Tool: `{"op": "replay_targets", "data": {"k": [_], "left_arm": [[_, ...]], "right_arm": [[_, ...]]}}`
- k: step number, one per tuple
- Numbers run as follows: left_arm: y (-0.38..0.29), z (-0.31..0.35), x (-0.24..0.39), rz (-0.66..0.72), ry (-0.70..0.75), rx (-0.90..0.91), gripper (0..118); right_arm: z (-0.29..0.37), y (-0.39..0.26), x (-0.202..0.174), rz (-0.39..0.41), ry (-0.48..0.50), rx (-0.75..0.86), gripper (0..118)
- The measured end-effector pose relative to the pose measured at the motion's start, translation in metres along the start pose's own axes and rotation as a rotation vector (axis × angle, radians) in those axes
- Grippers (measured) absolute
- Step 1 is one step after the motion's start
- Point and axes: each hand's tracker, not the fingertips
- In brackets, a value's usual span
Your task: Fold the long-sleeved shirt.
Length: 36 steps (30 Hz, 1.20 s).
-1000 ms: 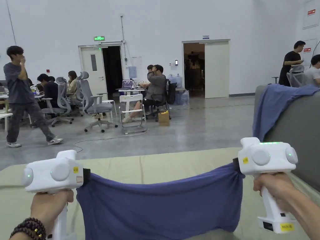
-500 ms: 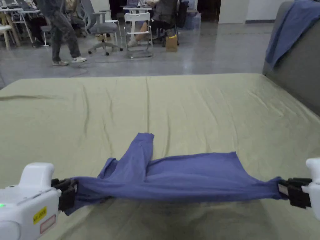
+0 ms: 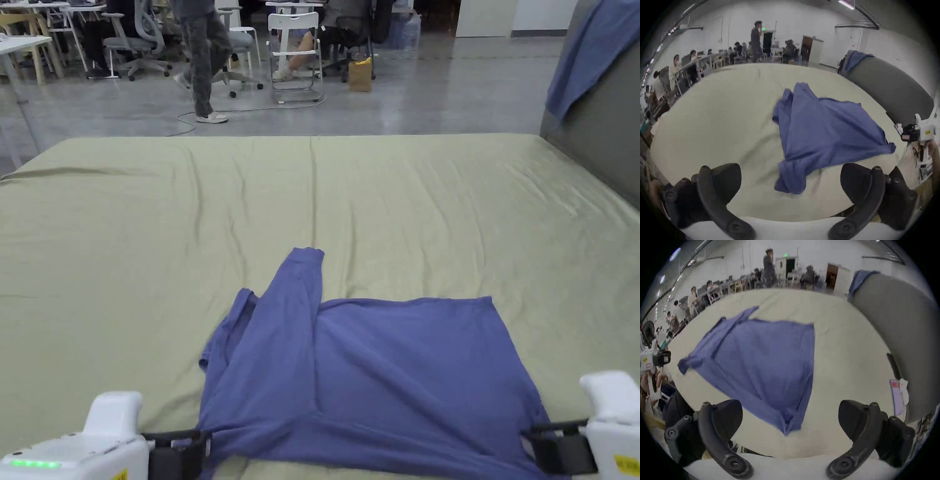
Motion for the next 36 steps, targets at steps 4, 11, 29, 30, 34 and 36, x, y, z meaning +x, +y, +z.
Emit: {"op": "replay_targets", "data": {"k": [4,11,29,30,34,36], "left_arm": [[0.016,0.016,0.018,0.006,0.05,-0.021,12],[-0.001,-0.013,0.019,-0.02,0.048,-0.088,112],[-0.004,-0.057,0.035,-0.017,0.044,-0.205,17],[-0.004,-0.056,0.032,0.008,0.033,-0.207,17],[-0.002,-0.054,0.027,0.069,0.006,-0.214,17],[-0.001,-0.053,0.027,0.075,0.01,-0.216,17]], "right_arm": [[0.01,0.013,-0.003,-0.081,0.045,0.002,17],[-0.001,0.006,-0.017,-0.067,0.089,-0.033,0],[-0.179,0.181,0.016,-0.008,-0.024,-0.145,72],[-0.197,0.194,0.021,-0.015,-0.047,-0.164,71],[-0.256,0.221,0.04,-0.027,-0.109,-0.253,71],[-0.271,0.221,0.043,-0.037,-0.108,-0.276,64]]}}
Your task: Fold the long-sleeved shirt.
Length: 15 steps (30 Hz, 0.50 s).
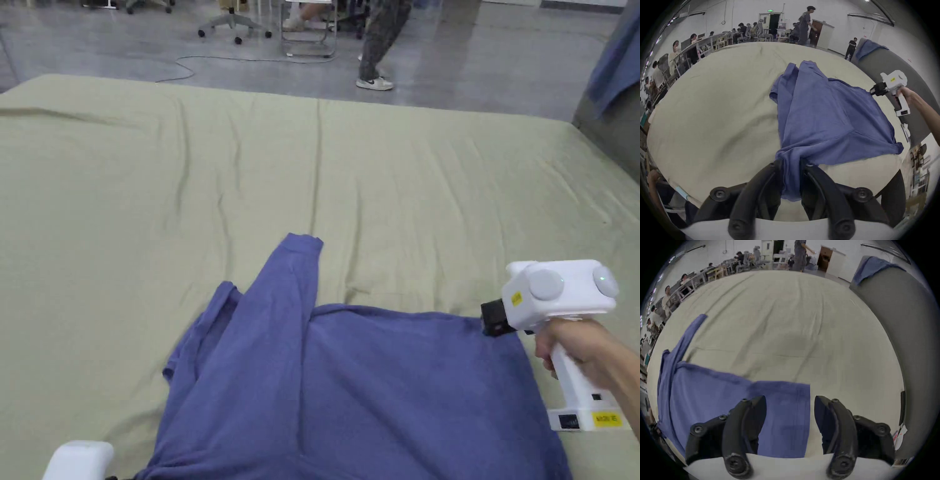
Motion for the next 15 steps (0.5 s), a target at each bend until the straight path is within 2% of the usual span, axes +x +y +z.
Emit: {"op": "replay_targets", "data": {"k": [2,3,6,8,9,11,13,15], "left_arm": [[0.0,0.0,0.002,-0.001,0.002,-0.005,17],[0.001,-0.001,0.004,-0.007,0.008,-0.006,17],[0.004,-0.005,0.006,-0.019,0.023,-0.012,17],[0.011,-0.007,0.005,-0.028,0.017,-0.024,17],[0.017,-0.006,0.006,-0.027,0.021,-0.021,17],[0.039,0.0,0.004,-0.04,0.022,0.033,17],[0.074,0.016,0.004,-0.036,0.009,0.147,17],[0.112,0.033,0.005,-0.032,0.019,0.251,17]], "right_arm": [[-0.015,0.0,-0.001,-0.022,0.009,-0.022,60],[-0.022,-0.004,-0.004,-0.048,0.013,-0.041,51],[-0.017,-0.017,-0.012,-0.123,0.079,0.004,0],[-0.019,-0.015,-0.012,-0.056,0.014,0.016,0],[-0.015,-0.015,-0.01,-0.039,0.026,0.013,0],[0.006,-0.011,-0.002,-0.068,0.031,0.032,0],[0.046,0.0,0.011,-0.103,0.056,0.13,0],[0.093,0.015,0.024,-0.104,0.089,0.205,0]]}}
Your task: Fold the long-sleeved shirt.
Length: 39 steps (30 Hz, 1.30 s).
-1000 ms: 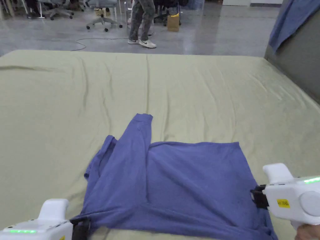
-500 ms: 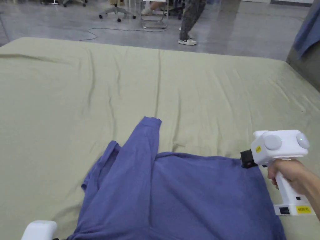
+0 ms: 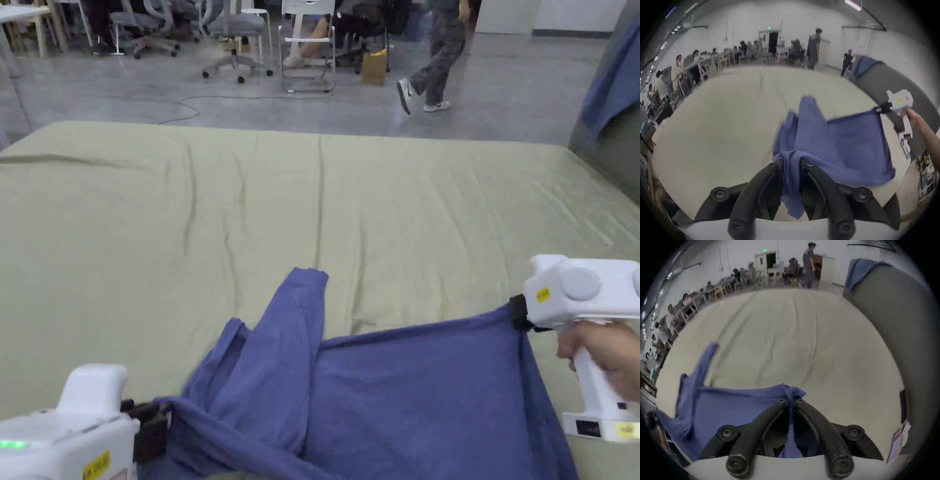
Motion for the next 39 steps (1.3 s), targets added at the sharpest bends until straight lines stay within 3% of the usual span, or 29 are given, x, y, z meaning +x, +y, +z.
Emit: {"op": "replay_targets", "data": {"k": [3,7,10,13,16,18,19,24,28,39], "left_arm": [[0.068,0.011,0.003,-0.011,-0.005,0.148,17],[0.17,0.031,0.005,0.008,0.004,0.302,16],[0.255,0.051,0.002,0.053,-0.013,0.41,16],[0.339,0.068,-0.003,0.111,0.045,0.477,16],[0.403,0.08,-0.011,0.187,-0.002,0.495,16],[0.428,0.087,-0.005,0.173,0.04,0.493,16],[0.436,0.087,-0.004,0.153,0.063,0.491,16],[0.438,0.084,0.007,0.135,0.048,0.498,16],[0.404,0.049,0.01,0.09,0.05,0.426,16],[0.193,-0.096,-0.01,0.085,0.01,0.011,16]], "right_arm": [[0.085,0.044,0.002,0.018,0.045,0.133,0],[0.205,0.112,-0.006,0.102,-0.02,0.351,0],[0.29,0.17,-0.006,0.109,-0.052,0.503,0],[0.365,0.225,0.0,0.05,-0.176,0.67,0],[0.424,0.26,0.013,-0.063,-0.194,0.818,0],[0.445,0.274,0.016,-0.12,-0.208,0.845,0],[0.449,0.277,0.017,-0.108,-0.208,0.838,0],[0.427,0.271,0.024,-0.099,-0.226,0.816,0],[0.361,0.24,0.033,-0.131,-0.178,0.717,0],[0.099,0.063,0.035,-0.177,-0.064,0.25,0]]}}
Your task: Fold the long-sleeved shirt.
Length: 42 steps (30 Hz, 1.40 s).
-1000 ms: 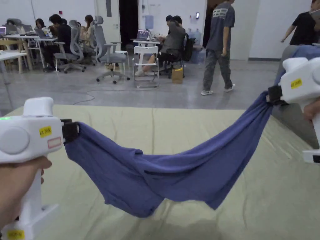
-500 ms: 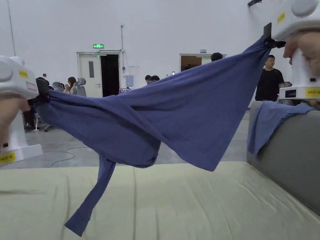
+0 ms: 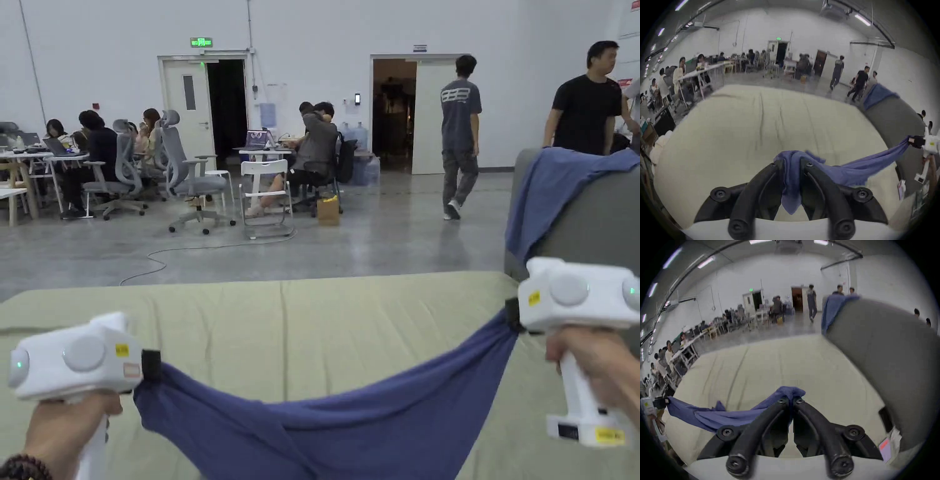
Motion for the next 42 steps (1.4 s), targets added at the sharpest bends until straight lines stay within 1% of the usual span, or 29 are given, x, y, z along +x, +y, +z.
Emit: {"op": "replay_targets", "data": {"k": [3,7,8,10,12,14,15,17,18,20,21,22,23,24,25,26,27,28,29,30,31,32,34,35,37,38,40,41,42], "left_arm": [[-0.025,-0.001,-0.008,0.031,-0.002,-0.027,16],[-0.055,0.045,-0.017,0.031,-0.048,0.01,16],[-0.067,0.063,-0.018,0.008,-0.049,0.021,16],[-0.101,0.095,-0.02,-0.081,-0.03,0.033,16],[-0.145,0.122,-0.027,-0.137,0.01,0.014,16],[-0.187,0.137,-0.034,-0.14,-0.001,-0.008,16],[-0.212,0.138,-0.038,-0.149,0.004,-0.057,16],[-0.255,0.129,-0.051,-0.139,0.005,-0.134,16],[-0.274,0.122,-0.057,-0.119,0.0,-0.184,16],[-0.307,0.103,-0.07,-0.062,0.005,-0.261,16],[-0.317,0.095,-0.076,-0.046,-0.002,-0.282,17],[-0.323,0.092,-0.079,-0.05,-0.013,-0.278,21],[-0.323,0.093,-0.08,-0.05,-0.02,-0.255,42],[-0.319,0.096,-0.077,-0.047,-0.007,-0.234,90],[-0.311,0.097,-0.075,-0.051,0.004,-0.242,116],[-0.3,0.098,-0.074,-0.056,0.017,-0.26,118],[-0.288,0.108,-0.072,-0.059,-0.004,-0.219,117],[-0.276,0.118,-0.066,-0.085,-0.028,-0.144,117],[-0.266,0.125,-0.063,-0.107,-0.034,-0.115,117],[-0.255,0.131,-0.056,-0.134,-0.02,-0.091,111],[-0.247,0.136,-0.051,-0.145,-0.015,-0.075,85],[-0.243,0.142,-0.041,-0.154,-0.03,-0.05,70],[-0.23,0.146,-0.029,-0.167,-0.094,-0.033,31],[-0.225,0.146,-0.022,-0.166,-0.094,0.037,0],[-0.222,0.142,-0.014,-0.208,-0.145,-0.01,0],[-0.218,0.14,-0.008,-0.219,-0.151,-0.012,0],[-0.215,0.133,0.006,-0.24,-0.163,0.009,0],[-0.211,0.126,0.011,-0.249,-0.179,0.004,0],[-0.206,0.118,0.017,-0.258,-0.193,0.001,0]], "right_arm": [[-0.004,-0.031,0.003,0.011,0.014,-0.029,0],[0.04,-0.066,0.021,0.065,0.071,0.012,0],[0.06,-0.081,0.027,0.093,0.083,0.029,0],[0.1,-0.117,0.039,0.11,0.095,0.037,0],[0.128,-0.163,0.053,0.118,0.105,0.007,0],[0.138,-0.207,0.061,0.115,0.106,-0.078,0],[0.136,-0.234,0.064,0.126,0.105,-0.138,0],[0.125,-0.281,0.066,0.16,0.069,-0.254,0],[0.115,-0.302,0.066,0.165,0.07,-0.324,0],[0.094,-0.336,0.068,0.132,0.092,-0.446,0],[0.084,-0.348,0.069,0.111,0.078,-0.484,0],[0.072,-0.357,0.075,0.105,0.069,-0.512,2],[0.07,-0.356,0.074,0.112,0.076,-0.487,7],[0.077,-0.347,0.073,0.115,0.063,-0.445,33],[0.081,-0.337,0.071,0.119,0.049,-0.438,68],[0.09,-0.323,0.071,0.126,0.023,-0.415,101],[0.098,-0.312,0.071,0.134,0.014,-0.365,115],[0.107,-0.302,0.07,0.149,0.007,-0.306,115],[0.117,-0.293,0.07,0.16,0.011,-0.241,114],[0.132,-0.286,0.064,0.164,0.011,-0.204,106],[0.137,-0.28,0.062,0.16,0.011,-0.198,76],[0.142,-0.276,0.061,0.155,0.011,-0.207,62],[0.15,-0.275,0.055,0.169,0.019,-0.196,21],[0.15,-0.273,0.051,0.19,-0.015,-0.192,0],[0.151,-0.272,0.047,0.175,0.03,-0.201,0],[0.147,-0.278,0.054,0.161,0.034,-0.203,3],[0.141,-0.28,0.054,0.129,0.047,-0.224,67],[0.134,-0.283,0.053,0.137,0.047,-0.254,83],[0.13,-0.292,0.059,0.152,0.021,-0.261,80]]}}
